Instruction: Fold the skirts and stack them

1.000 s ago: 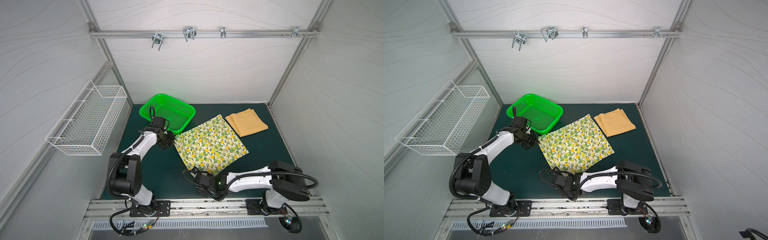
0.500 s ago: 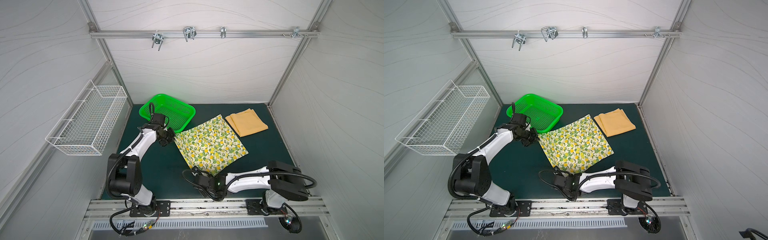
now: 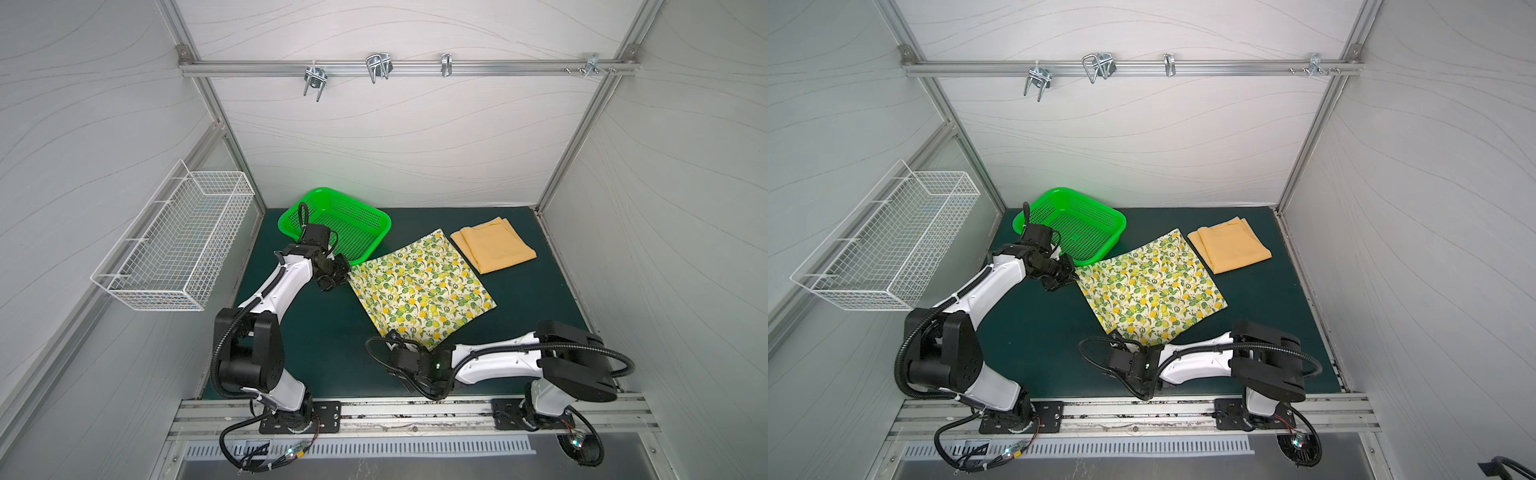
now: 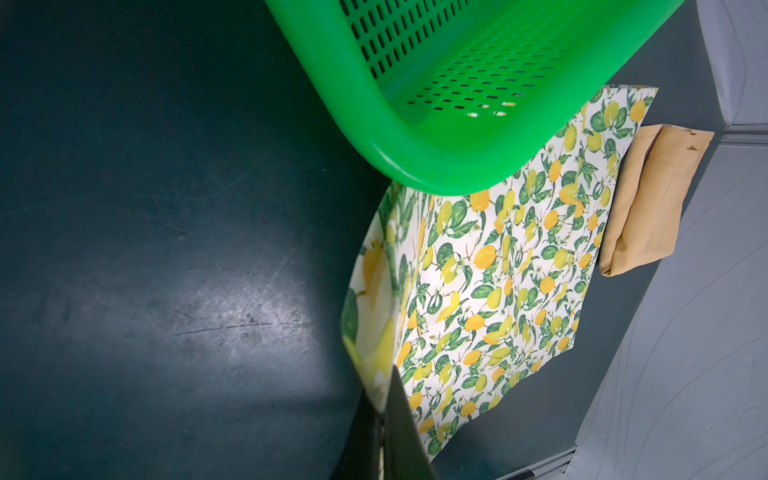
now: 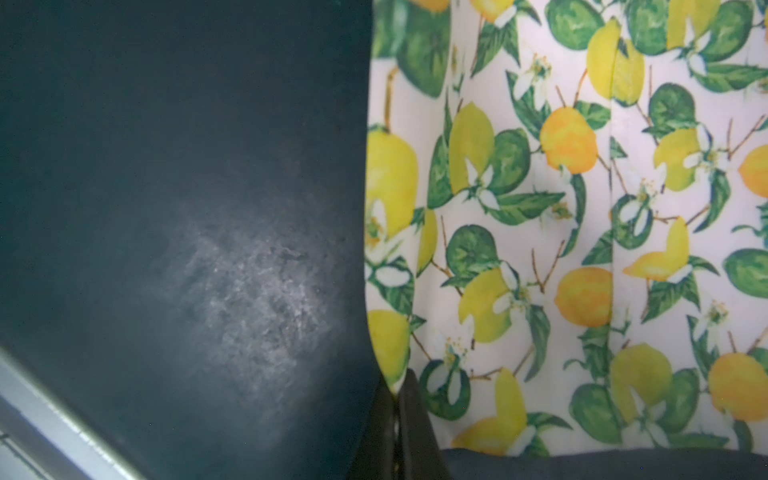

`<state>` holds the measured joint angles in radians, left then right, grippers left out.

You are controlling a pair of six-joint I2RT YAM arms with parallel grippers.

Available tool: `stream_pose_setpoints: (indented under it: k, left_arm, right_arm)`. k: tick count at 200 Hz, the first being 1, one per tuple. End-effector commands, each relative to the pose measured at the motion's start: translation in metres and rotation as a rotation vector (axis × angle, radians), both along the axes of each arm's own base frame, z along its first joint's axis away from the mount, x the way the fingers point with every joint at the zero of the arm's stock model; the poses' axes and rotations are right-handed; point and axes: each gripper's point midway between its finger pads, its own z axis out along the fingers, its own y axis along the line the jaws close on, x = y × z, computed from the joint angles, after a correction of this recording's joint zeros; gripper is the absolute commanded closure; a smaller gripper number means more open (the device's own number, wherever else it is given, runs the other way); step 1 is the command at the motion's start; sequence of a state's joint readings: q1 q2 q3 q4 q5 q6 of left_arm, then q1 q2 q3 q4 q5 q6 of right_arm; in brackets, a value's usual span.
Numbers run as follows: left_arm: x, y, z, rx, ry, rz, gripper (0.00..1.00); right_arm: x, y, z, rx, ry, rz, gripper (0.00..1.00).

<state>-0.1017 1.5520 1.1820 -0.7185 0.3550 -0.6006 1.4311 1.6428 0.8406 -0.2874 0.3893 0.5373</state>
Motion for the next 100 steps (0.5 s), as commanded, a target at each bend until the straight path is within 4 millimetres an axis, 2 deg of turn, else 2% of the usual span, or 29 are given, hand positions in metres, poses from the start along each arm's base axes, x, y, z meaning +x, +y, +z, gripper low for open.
stream_pose_setpoints:
  k: [1, 21, 55, 100]
  left_arm:
    - [0.017, 0.008, 0.039, -0.001, -0.115, 0.013, 1.0]
    - [0.02, 0.016, 0.06, -0.02, -0.151, 0.031, 1.0]
    - [0.021, 0.034, 0.114, -0.021, -0.245, 0.057, 1.0]
    - [0.004, 0.061, 0.179, 0.02, -0.405, 0.121, 1.0]
  right_arm:
    - [-0.006, -0.003, 0.02, -0.03, 0.019, 0.053, 0.99]
    - [-0.01, 0.015, 0.05, 0.033, 0.027, 0.1, 0.99]
    - [-0.019, 0.05, 0.104, 0.13, 0.042, 0.202, 0.99]
    - [-0.042, 0.093, 0.178, 0.245, 0.026, 0.349, 1.0]
